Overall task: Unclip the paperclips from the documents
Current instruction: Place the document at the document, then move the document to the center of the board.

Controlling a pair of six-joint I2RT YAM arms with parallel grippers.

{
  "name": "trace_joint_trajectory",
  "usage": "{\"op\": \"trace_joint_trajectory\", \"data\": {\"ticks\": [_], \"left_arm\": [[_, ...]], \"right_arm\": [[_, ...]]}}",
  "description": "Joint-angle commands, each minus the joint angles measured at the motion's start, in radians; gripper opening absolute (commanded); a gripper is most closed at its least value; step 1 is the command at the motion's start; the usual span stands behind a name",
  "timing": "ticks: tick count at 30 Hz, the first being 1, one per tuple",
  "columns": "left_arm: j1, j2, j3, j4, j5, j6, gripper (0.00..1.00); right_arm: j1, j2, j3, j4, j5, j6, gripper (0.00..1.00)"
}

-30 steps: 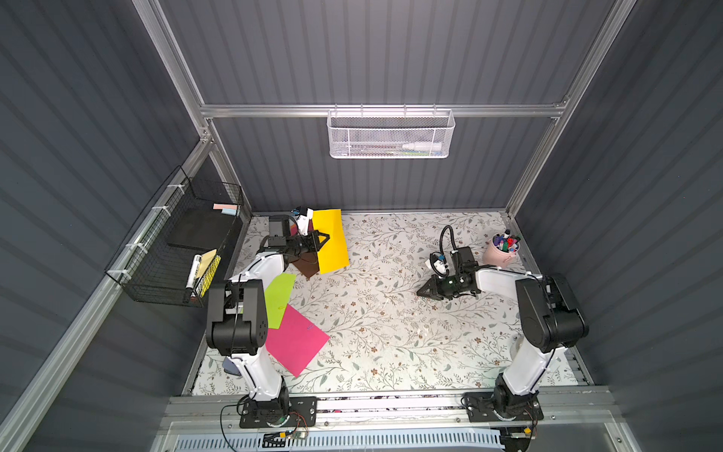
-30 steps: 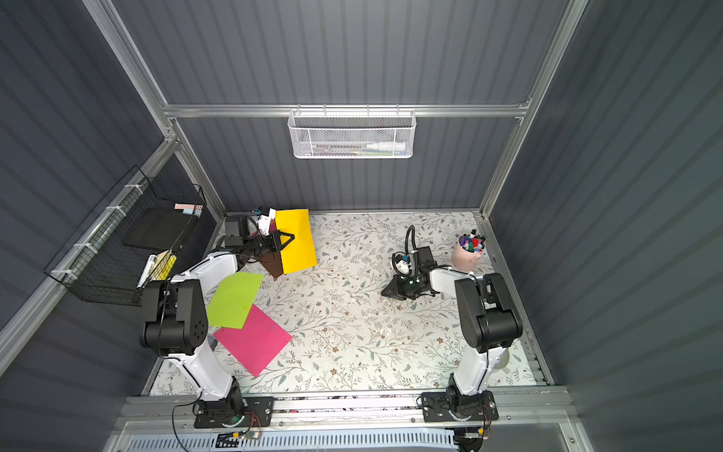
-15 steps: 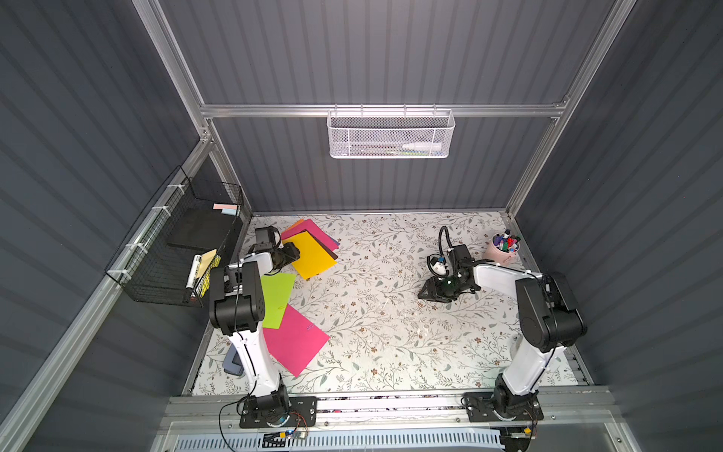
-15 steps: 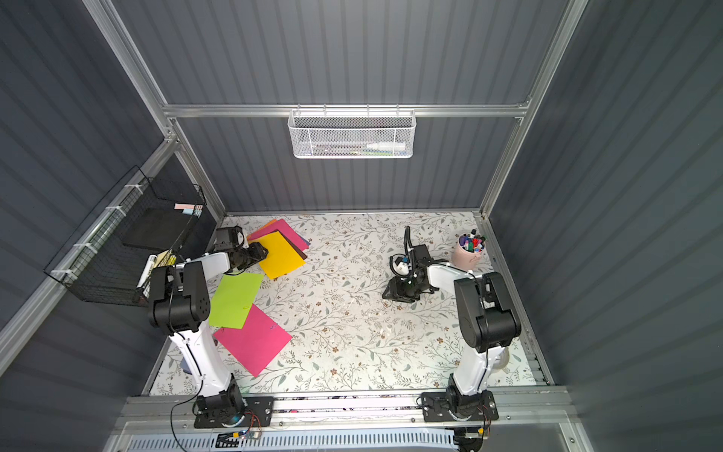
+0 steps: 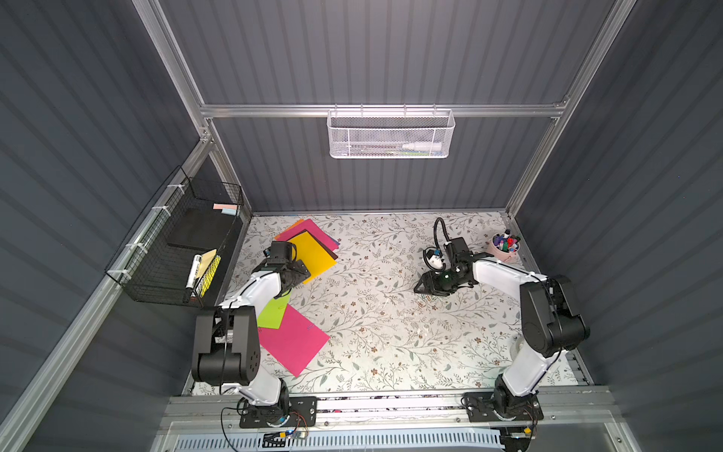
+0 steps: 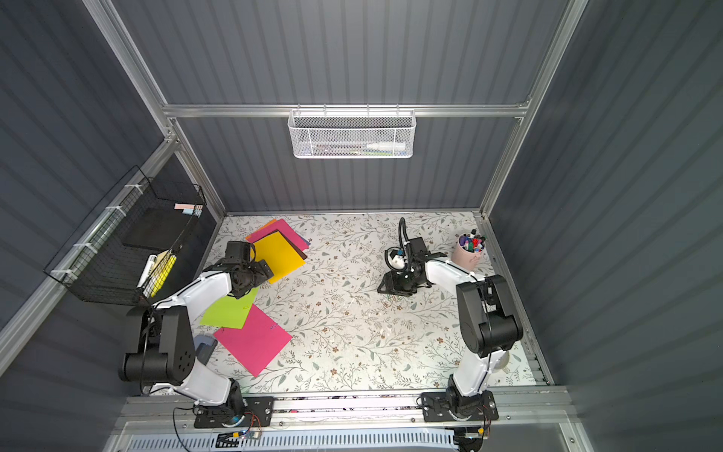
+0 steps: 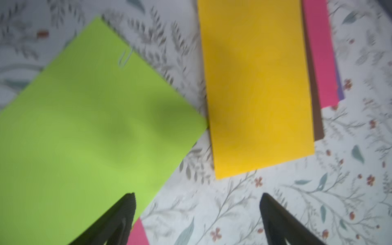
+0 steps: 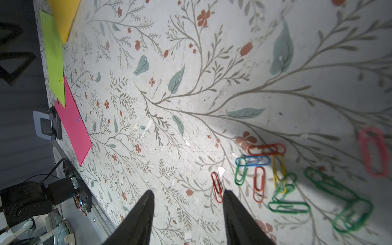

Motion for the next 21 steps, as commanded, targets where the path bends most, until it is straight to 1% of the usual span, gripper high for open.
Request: {"op": "trace_joint_trajectory", "data": {"ticks": [1,3,5,6,10,14,15,17,19,20,21], "left_arm": [[-0.104,-0.095,-0.066,-0.164,0.019,-0.174,0.93],[-0.165,-0.151,-0.109,-0.209,0.024,-0.257,0.92],[-0.201,-0.182,-0.148,-0.224,0.034,-0.308,0.87],[-0.211,-0.185,-0.166,-0.228,0.039,-0.325,0.87],[-0.229,-0.175,-0.182,-0.225,0.017,-0.371,0.86],[-0.247,-0.115,-0.161,-0.233,-0.035,-0.409,0.88],[-0.248,-0.091,-0.157,-0.229,-0.045,-0.412,0.88],[-0.247,-0.032,-0.156,-0.182,-0.014,-0.374,0.88],[-0.261,0.048,-0.167,-0.096,0.082,-0.303,0.87],[-0.282,0.103,-0.161,-0.080,0.116,-0.278,0.87],[-0.322,0.151,-0.144,-0.056,0.146,-0.251,0.87]], "right_arm": [[0.007,-0.028,0.020,-0.026,-0.031,-0.019,0.56],[0.006,-0.040,0.015,-0.026,-0.044,-0.020,0.56],[0.007,-0.050,0.008,-0.016,-0.057,-0.017,0.57],[0.007,-0.052,0.005,-0.011,-0.065,-0.015,0.57],[0.007,-0.054,0.003,0.002,-0.096,-0.017,0.57],[0.007,-0.069,0.000,0.004,-0.114,-0.019,0.58],[0.007,-0.075,-0.002,0.005,-0.116,-0.018,0.58],[0.007,-0.088,-0.010,0.008,-0.116,-0.014,0.58],[0.005,-0.099,-0.018,0.011,-0.118,-0.011,0.58],[0.005,-0.105,-0.022,0.009,-0.116,-0.010,0.59],[0.005,-0.111,-0.025,0.007,-0.112,-0.010,0.59]]}}
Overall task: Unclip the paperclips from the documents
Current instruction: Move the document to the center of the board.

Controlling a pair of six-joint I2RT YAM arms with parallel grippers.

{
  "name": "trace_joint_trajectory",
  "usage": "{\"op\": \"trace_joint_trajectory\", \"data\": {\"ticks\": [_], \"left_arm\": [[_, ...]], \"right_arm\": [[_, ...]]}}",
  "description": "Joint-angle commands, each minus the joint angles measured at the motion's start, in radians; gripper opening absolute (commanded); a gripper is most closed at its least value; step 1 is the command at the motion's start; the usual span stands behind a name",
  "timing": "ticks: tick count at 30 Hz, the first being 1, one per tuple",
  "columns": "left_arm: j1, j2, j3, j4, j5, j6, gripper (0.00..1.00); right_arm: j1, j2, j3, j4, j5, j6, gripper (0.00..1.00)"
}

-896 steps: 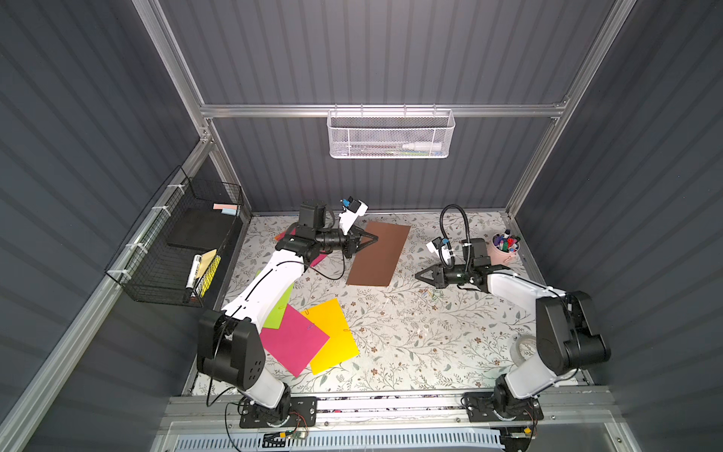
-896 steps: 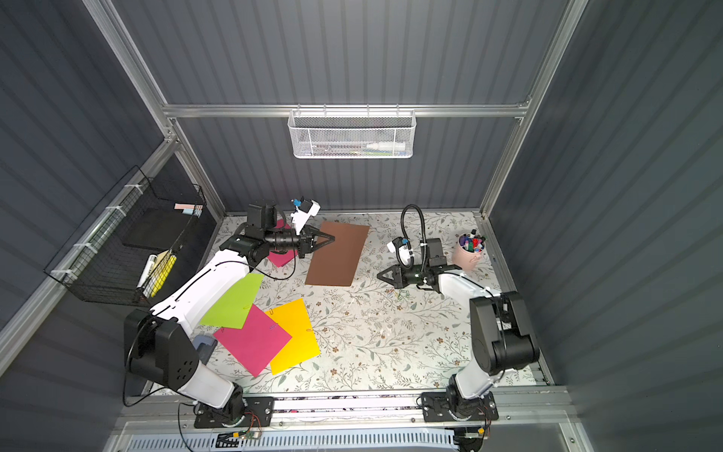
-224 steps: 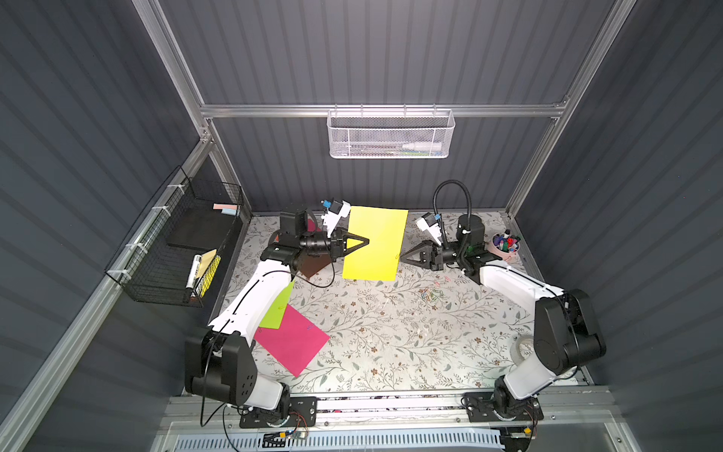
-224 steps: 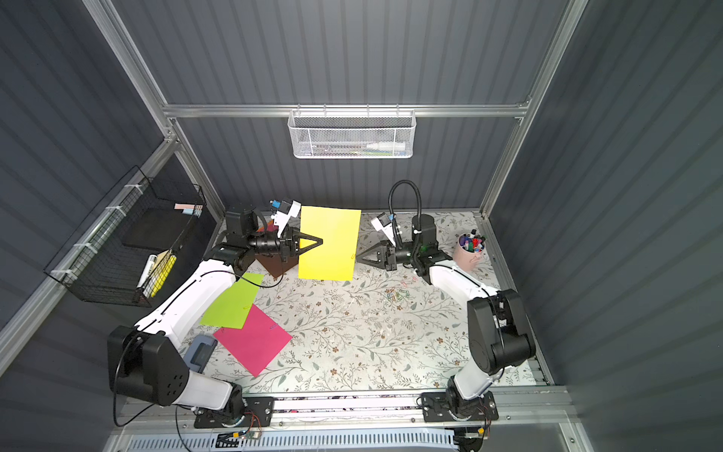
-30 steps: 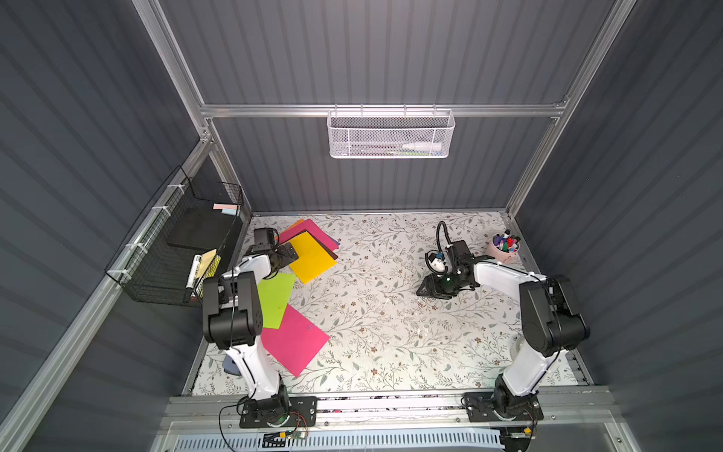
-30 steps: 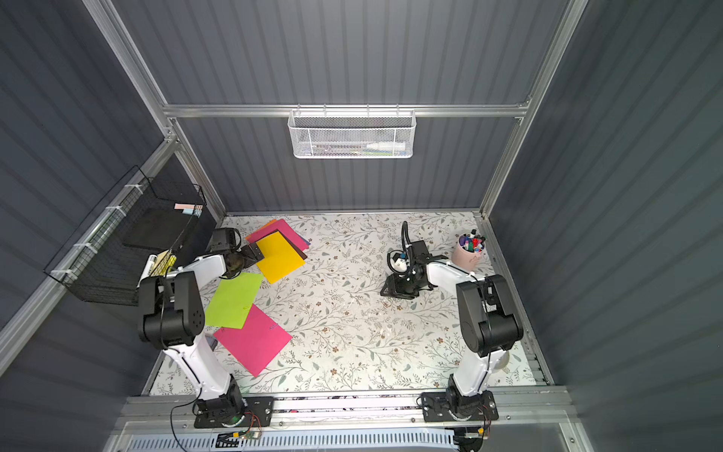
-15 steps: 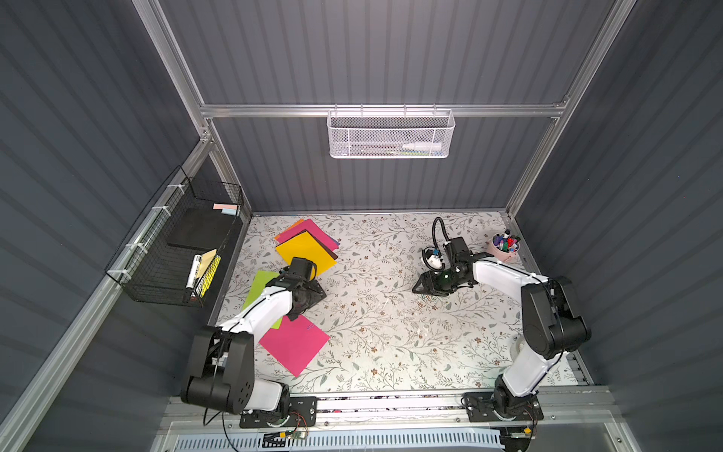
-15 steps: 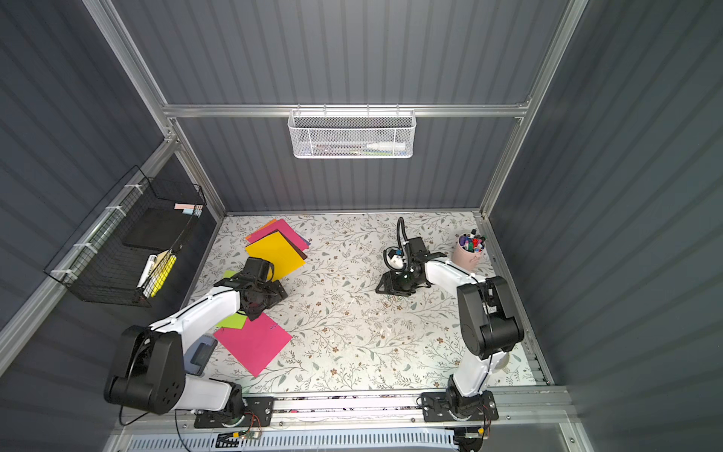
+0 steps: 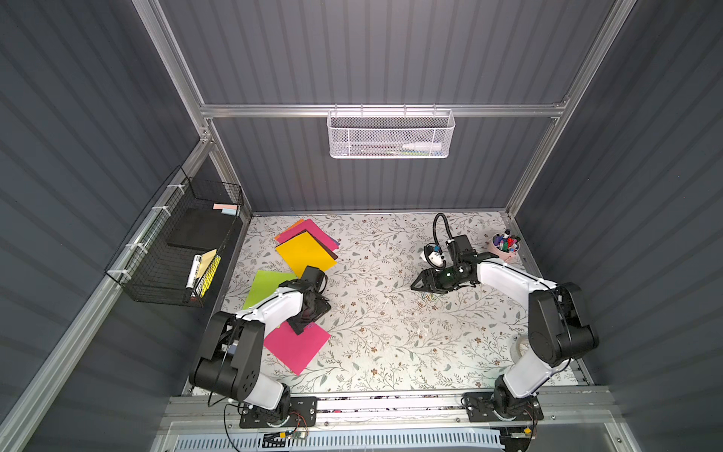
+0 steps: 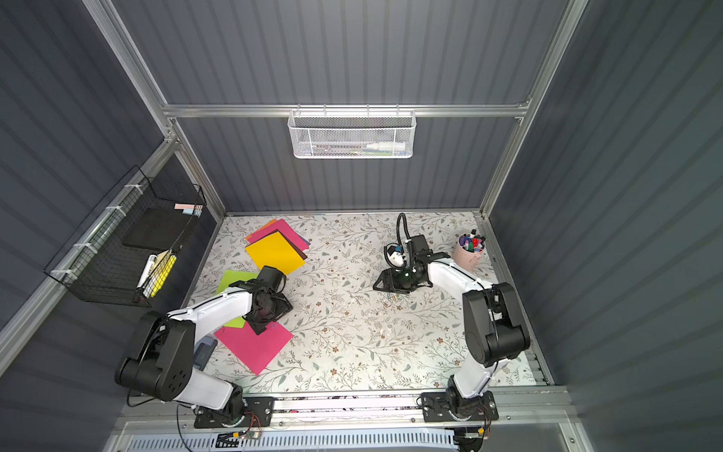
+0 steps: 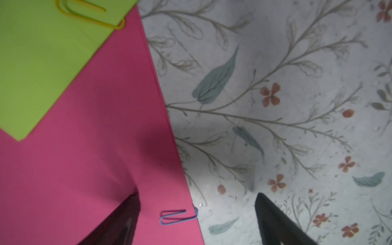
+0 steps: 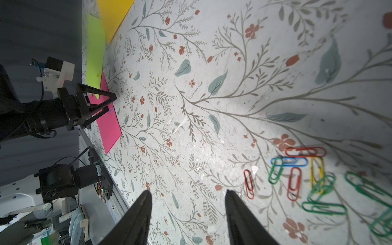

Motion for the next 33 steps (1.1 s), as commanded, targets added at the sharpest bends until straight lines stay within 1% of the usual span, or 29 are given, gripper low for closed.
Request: {"op": "trace_joint_trajectory", "data": {"ticks": [1,4,6,8,12,15,19,23,26,27,29,30,33], "left_arm": [[-0.093,0.184,-0.003,0.159,0.177,0.098,0.87],[-0.221,0.294,0.107,0.170,0.246,0.142,0.88],[-0.310,0.366,0.217,0.156,0.272,0.172,0.88],[-0.373,0.432,0.321,0.122,0.279,0.191,0.88],[-0.444,0.496,0.439,0.094,0.348,0.198,0.88],[-0.488,0.490,0.457,0.054,0.358,0.193,0.88],[-0.492,0.432,0.429,0.041,0.335,0.185,0.90],[-0.491,0.355,0.545,0.030,0.249,0.177,0.99],[-0.490,0.306,0.655,0.050,0.214,0.182,1.00],[-0.487,0.289,0.661,0.051,0.203,0.192,1.00],[-0.454,0.234,0.622,0.050,0.186,0.198,0.99],[-0.428,0.210,0.564,0.058,0.203,0.206,1.00],[-0.301,0.132,0.377,0.090,0.234,0.273,1.00]], "right_arm": [[-0.001,-0.034,-0.018,0.001,-0.013,-0.008,0.59],[-0.003,-0.044,-0.019,-0.005,-0.013,-0.008,0.59],[-0.003,-0.042,-0.016,-0.010,-0.012,-0.010,0.60],[-0.004,-0.038,-0.011,-0.014,-0.009,-0.013,0.60],[-0.010,-0.038,0.001,-0.025,-0.003,-0.010,0.60],[-0.014,-0.049,0.005,-0.037,0.005,-0.015,0.61],[-0.022,-0.054,0.002,-0.038,0.010,-0.012,0.61],[-0.027,-0.054,-0.011,-0.003,0.021,0.027,0.62],[-0.029,-0.041,-0.019,0.020,0.034,0.067,0.63],[-0.029,-0.030,-0.019,0.054,0.023,0.079,0.64],[-0.023,0.004,-0.009,0.070,-0.008,0.104,0.64],[-0.015,0.018,-0.004,0.079,-0.020,0.111,0.64],[0.018,0.056,0.008,0.100,-0.025,0.144,0.64]]}}
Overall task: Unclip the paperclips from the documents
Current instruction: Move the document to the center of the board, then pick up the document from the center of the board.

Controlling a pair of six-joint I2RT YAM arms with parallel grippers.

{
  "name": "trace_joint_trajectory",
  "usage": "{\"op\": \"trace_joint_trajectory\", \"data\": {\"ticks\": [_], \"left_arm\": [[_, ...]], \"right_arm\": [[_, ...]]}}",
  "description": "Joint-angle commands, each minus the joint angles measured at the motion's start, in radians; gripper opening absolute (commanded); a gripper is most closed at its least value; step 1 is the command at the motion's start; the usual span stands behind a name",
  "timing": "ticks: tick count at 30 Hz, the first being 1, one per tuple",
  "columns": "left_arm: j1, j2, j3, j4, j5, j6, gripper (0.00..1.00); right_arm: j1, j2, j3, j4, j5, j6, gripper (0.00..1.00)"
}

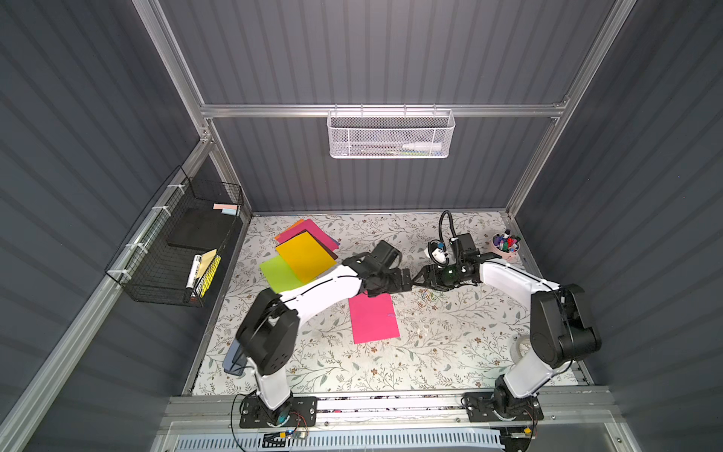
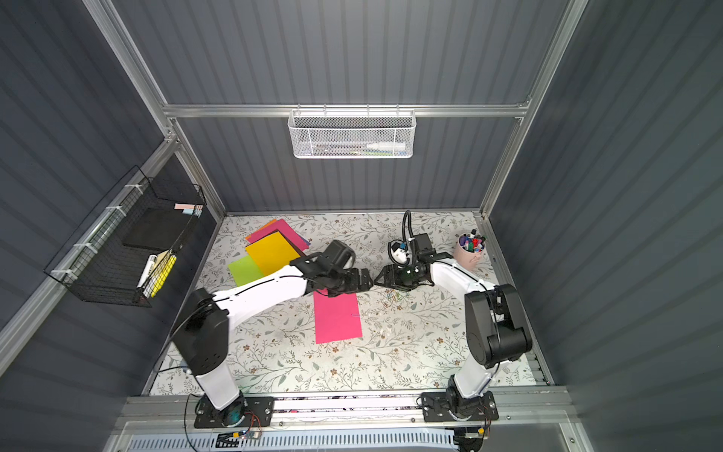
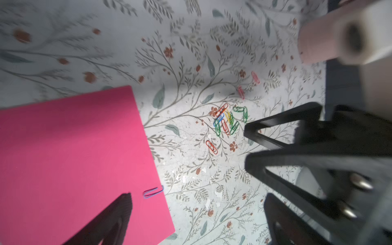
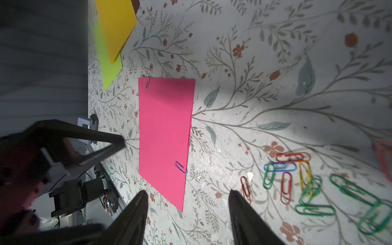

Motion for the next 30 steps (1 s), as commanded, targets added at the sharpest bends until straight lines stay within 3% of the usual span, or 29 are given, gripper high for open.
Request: {"op": "trace_joint_trajectory", "data": {"ticks": [1,5,10,15,21,24,27,30], "left_arm": [[0.139,-0.051,-0.170,-0.034,-0.023,0.090,0.99],[0.237,-0.060,-0.288,0.020,-0.023,0.164,0.87],[0.320,-0.036,-0.330,0.127,0.041,0.211,0.82],[0.330,0.013,-0.314,0.129,0.057,0.220,0.74],[0.332,0.026,-0.332,0.181,0.184,0.242,0.66],[0.333,0.042,-0.349,0.177,0.191,0.246,0.61],[0.332,0.072,-0.365,0.163,0.195,0.249,0.50],[0.332,0.088,-0.386,0.168,0.195,0.250,0.47]], "right_arm": [[0.044,0.052,0.020,0.039,-0.025,0.063,0.64],[0.117,0.127,0.078,0.035,-0.018,0.097,0.65],[0.173,0.219,0.149,0.022,0.002,0.123,0.68],[0.207,0.293,0.234,-0.036,0.021,0.125,0.69],[0.234,0.337,0.281,-0.084,0.087,0.155,0.68],[0.240,0.353,0.291,-0.109,0.102,0.160,0.68],[0.249,0.367,0.298,-0.131,0.114,0.155,0.68],[0.259,0.383,0.303,-0.133,0.112,0.156,0.68]]}}
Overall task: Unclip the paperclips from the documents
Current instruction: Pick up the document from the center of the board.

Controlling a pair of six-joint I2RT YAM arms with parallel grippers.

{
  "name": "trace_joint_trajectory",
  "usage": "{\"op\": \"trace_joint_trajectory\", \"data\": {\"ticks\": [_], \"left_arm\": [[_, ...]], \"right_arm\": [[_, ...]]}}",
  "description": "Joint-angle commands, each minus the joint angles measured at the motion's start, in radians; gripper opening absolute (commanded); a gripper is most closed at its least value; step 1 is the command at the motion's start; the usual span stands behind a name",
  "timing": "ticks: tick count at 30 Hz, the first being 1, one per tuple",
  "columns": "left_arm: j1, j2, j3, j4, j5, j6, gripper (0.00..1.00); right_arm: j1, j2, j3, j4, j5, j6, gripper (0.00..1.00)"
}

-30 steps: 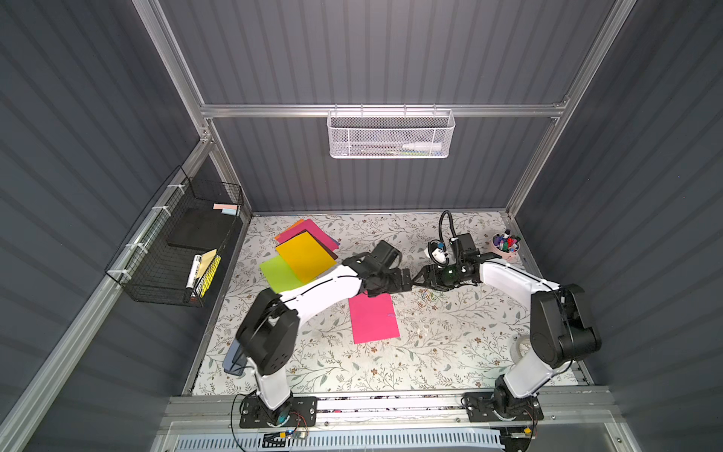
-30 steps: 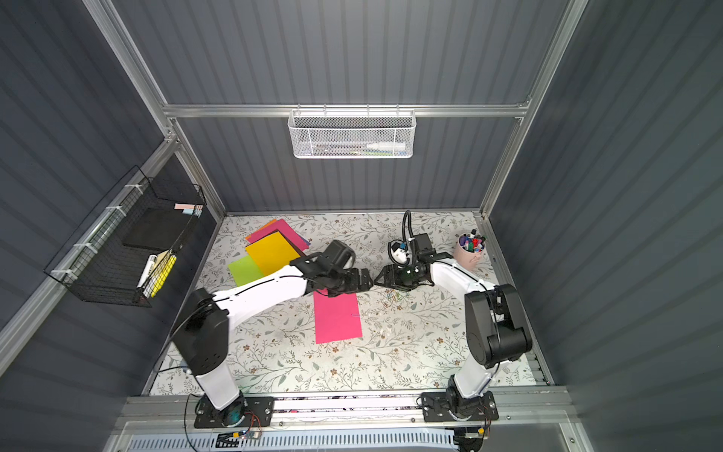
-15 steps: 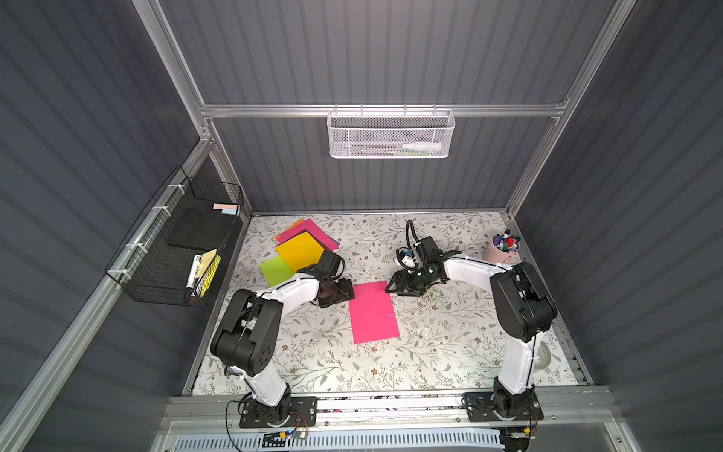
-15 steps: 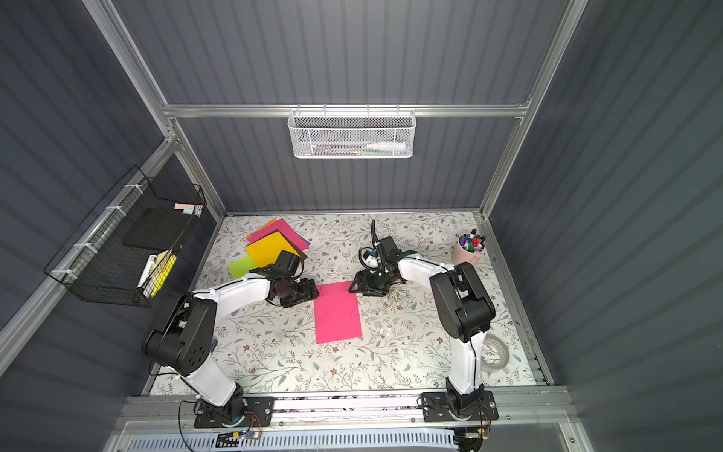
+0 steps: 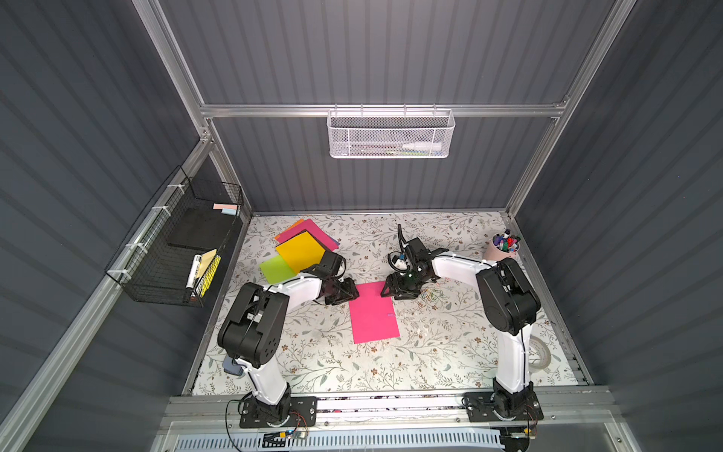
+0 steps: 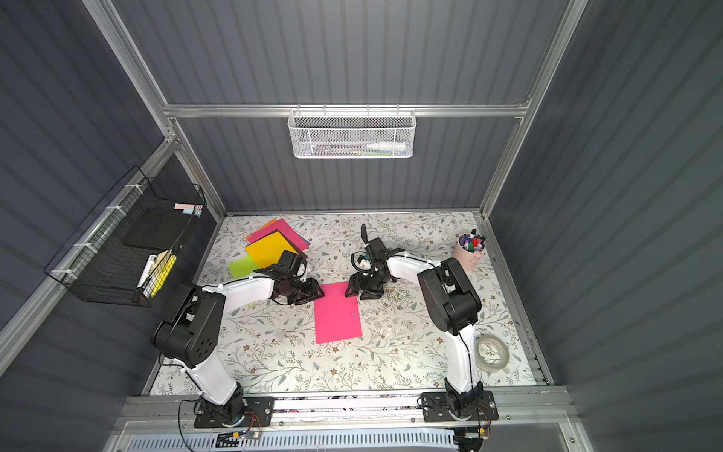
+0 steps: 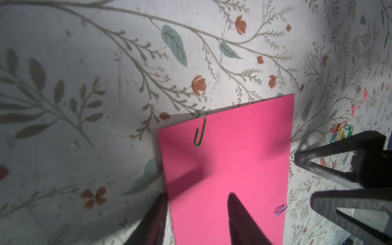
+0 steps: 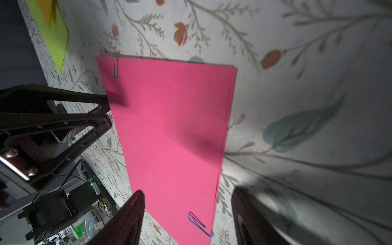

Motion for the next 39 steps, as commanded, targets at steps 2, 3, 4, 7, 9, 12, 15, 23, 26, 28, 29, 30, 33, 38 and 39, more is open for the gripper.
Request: {"op": "trace_joint_trajectory", "data": {"ticks": [2,3,4,7,9,12,15,23,26,28,29,30,33,38,39], "left_arm": [[0.004,0.060,-0.054,-0.035,0.011,0.028,0.46],[0.004,0.065,-0.057,-0.033,0.013,0.032,0.45],[0.003,0.071,-0.063,-0.023,0.015,0.032,0.45],[0.003,0.083,-0.080,0.007,0.032,0.030,0.44],[0.002,0.093,-0.090,0.025,0.045,0.030,0.44],[0.003,0.109,-0.108,0.045,0.065,0.032,0.44],[0.003,0.116,-0.124,0.057,0.074,0.033,0.43],[0.003,0.128,-0.138,0.078,0.112,0.032,0.43],[0.003,0.120,-0.146,0.078,0.115,0.030,0.42],[0.003,0.115,-0.150,0.077,0.116,0.031,0.42],[0.003,0.114,-0.152,0.074,0.117,0.030,0.42],[0.003,0.110,-0.153,0.072,0.116,0.030,0.42],[0.003,0.101,-0.155,0.063,0.127,0.030,0.43],[0.005,0.049,-0.113,0.042,0.136,0.041,0.58],[0.007,0.027,-0.102,0.040,0.135,0.043,0.63]], "right_arm": [[0.023,0.042,0.029,-0.048,0.031,0.015,0.68],[0.028,0.048,0.037,-0.052,0.033,0.017,0.68],[0.033,0.056,0.045,-0.056,0.035,0.018,0.68],[0.046,0.074,0.067,-0.066,0.044,0.023,0.68],[0.051,0.085,0.078,-0.065,0.043,0.028,0.68],[0.053,0.096,0.085,-0.045,0.025,0.038,0.69],[0.052,0.102,0.096,-0.020,-0.005,0.043,0.70],[0.061,0.121,0.132,0.008,-0.058,0.039,0.82],[0.062,0.125,0.136,0.014,-0.055,0.050,0.81],[0.060,0.126,0.133,0.014,-0.053,0.055,0.74],[0.059,0.125,0.127,0.021,-0.052,0.059,0.70],[0.059,0.120,0.121,0.031,-0.053,0.062,0.66],[0.057,0.109,0.108,0.042,-0.059,0.063,0.43],[0.050,0.076,0.088,0.086,-0.064,0.045,0.23],[0.046,0.063,0.075,0.104,-0.071,0.045,0.20]]}}
